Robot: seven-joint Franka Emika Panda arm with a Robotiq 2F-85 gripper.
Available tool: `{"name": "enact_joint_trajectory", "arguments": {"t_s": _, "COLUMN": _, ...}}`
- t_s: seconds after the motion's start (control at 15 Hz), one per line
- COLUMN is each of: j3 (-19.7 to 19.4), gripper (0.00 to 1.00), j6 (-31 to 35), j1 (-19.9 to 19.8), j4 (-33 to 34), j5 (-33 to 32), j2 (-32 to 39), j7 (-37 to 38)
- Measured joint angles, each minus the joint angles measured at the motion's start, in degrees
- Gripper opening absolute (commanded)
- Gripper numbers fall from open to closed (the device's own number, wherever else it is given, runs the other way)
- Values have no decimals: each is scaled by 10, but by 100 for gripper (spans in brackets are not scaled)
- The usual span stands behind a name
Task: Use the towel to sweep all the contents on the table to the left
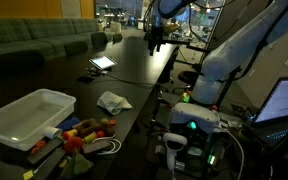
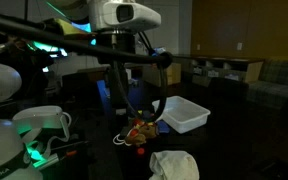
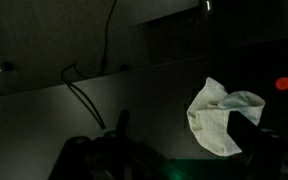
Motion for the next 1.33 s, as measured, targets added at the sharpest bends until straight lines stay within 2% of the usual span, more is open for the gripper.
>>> {"name": "enact_joint_trajectory", "arguments": {"t_s": 0.73, "j3": 0, "gripper": 100, "j6": 2, "j1": 5, "j4": 0, "j5": 0, "j2": 8, "j7": 0}}
{"name": "enact_joint_trajectory", "arguments": {"t_s": 1.33, "j3": 9, "gripper": 100, "j6": 59, "j1": 49, "j4": 28, "j5": 8, "j2": 102, "j7": 0}}
